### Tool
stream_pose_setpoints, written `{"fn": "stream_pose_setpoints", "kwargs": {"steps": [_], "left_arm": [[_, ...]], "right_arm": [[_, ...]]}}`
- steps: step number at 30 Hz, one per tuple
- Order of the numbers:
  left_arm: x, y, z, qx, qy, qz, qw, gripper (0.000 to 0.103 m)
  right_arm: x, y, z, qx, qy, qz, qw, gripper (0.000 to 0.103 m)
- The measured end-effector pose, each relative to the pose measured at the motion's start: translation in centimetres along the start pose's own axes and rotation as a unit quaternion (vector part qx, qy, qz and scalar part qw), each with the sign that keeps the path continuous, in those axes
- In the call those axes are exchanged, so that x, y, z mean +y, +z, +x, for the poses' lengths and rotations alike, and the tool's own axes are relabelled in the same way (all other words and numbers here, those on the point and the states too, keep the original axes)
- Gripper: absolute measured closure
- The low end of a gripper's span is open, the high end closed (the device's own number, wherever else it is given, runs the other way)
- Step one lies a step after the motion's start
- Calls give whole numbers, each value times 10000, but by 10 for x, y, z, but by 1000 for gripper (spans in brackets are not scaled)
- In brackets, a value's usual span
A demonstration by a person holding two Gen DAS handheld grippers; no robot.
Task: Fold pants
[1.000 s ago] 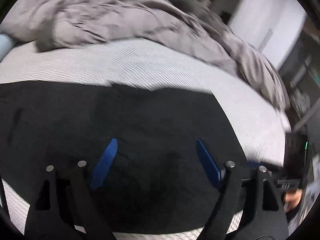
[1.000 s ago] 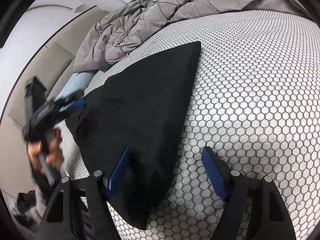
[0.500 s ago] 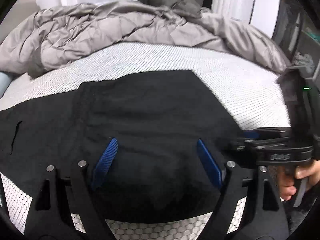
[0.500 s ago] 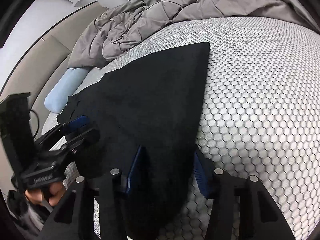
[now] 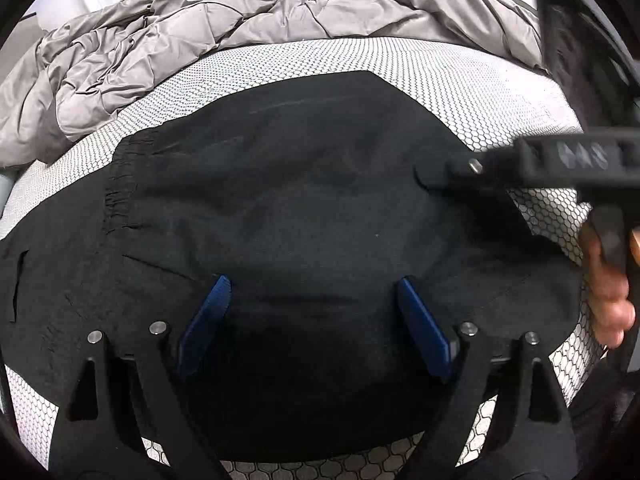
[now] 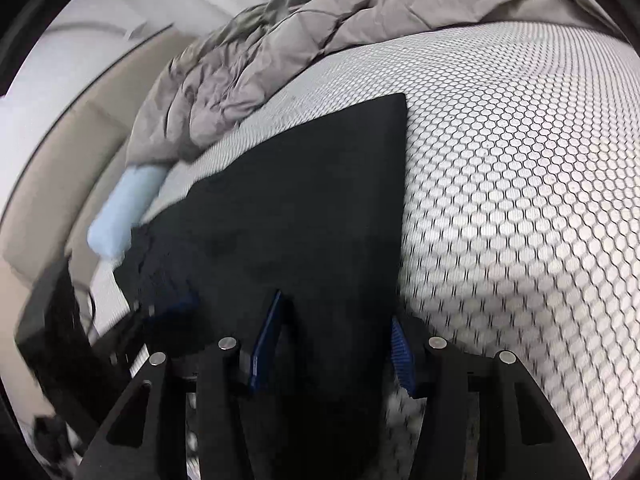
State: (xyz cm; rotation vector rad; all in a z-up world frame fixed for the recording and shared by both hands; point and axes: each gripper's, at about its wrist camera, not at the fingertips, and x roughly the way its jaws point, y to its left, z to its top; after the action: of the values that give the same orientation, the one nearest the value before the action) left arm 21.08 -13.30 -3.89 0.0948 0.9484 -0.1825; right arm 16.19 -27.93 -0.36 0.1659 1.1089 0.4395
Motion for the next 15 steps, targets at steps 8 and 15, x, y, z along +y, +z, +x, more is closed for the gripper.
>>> {"fn": "stream_pose_setpoints", "kwargs": {"steps": [8,15], "left_arm": [[-1,-4,0,20,-15,55,10000,19],[-2,-3,-1,41,-54,86,9999,19]], "right_arm": [[1,51,28,42,-315,-129,9994,62],[0,110,64,61,-716,-645,9953,62]]}}
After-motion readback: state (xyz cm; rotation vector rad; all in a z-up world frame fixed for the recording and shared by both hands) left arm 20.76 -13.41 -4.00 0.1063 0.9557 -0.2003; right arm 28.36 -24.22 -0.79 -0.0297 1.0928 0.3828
